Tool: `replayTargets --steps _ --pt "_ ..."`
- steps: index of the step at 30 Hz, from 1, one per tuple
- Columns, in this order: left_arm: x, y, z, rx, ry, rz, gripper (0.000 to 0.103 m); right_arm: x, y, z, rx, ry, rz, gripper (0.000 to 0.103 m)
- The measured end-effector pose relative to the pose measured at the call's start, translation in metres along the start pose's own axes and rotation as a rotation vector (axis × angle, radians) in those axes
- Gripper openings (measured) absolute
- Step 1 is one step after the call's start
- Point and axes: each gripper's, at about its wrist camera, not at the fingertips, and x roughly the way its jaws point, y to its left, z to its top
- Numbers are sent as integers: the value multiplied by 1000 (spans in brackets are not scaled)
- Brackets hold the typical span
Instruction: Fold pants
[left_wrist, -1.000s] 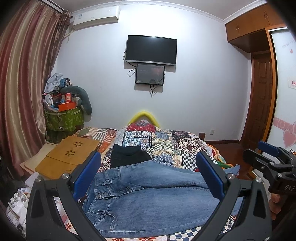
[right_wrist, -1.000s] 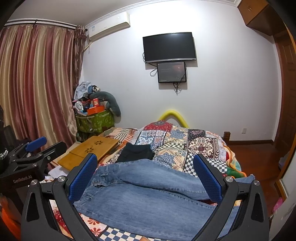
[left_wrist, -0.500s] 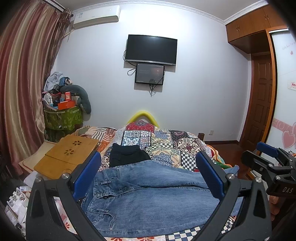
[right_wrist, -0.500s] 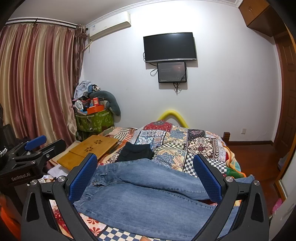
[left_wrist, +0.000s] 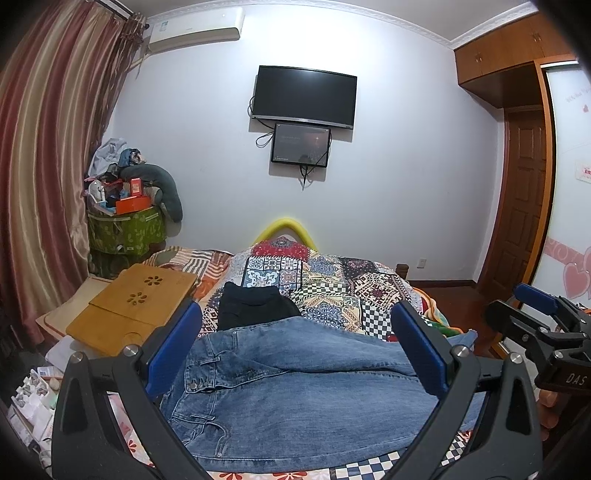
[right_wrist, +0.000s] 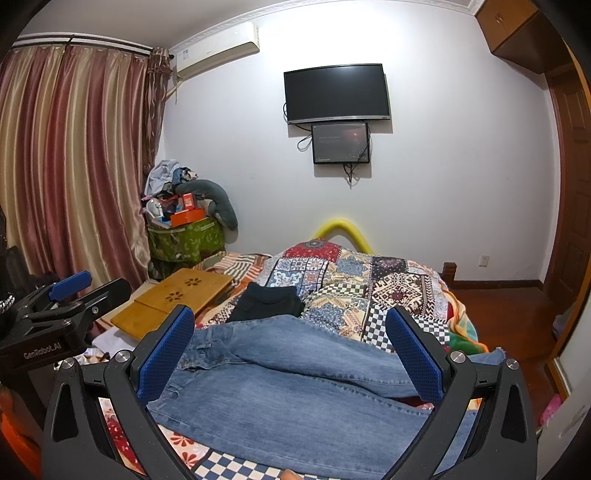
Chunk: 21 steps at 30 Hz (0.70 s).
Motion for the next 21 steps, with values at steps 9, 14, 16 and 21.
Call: replayTargets --steps 9,14,16,21 --pt "7 3 2 -4 5 2 103 2 -1 0 -9 -1 -12 103" --pt "17 2 1 5 13 5 103 8 -6 1 -14 2 -26 103" --pt "24 4 -1 5 17 5 103 14 -9 1 -15 7 -25 103" --pt "55 12 1 15 42 30 103 34 -20 3 -18 32 -34 103"
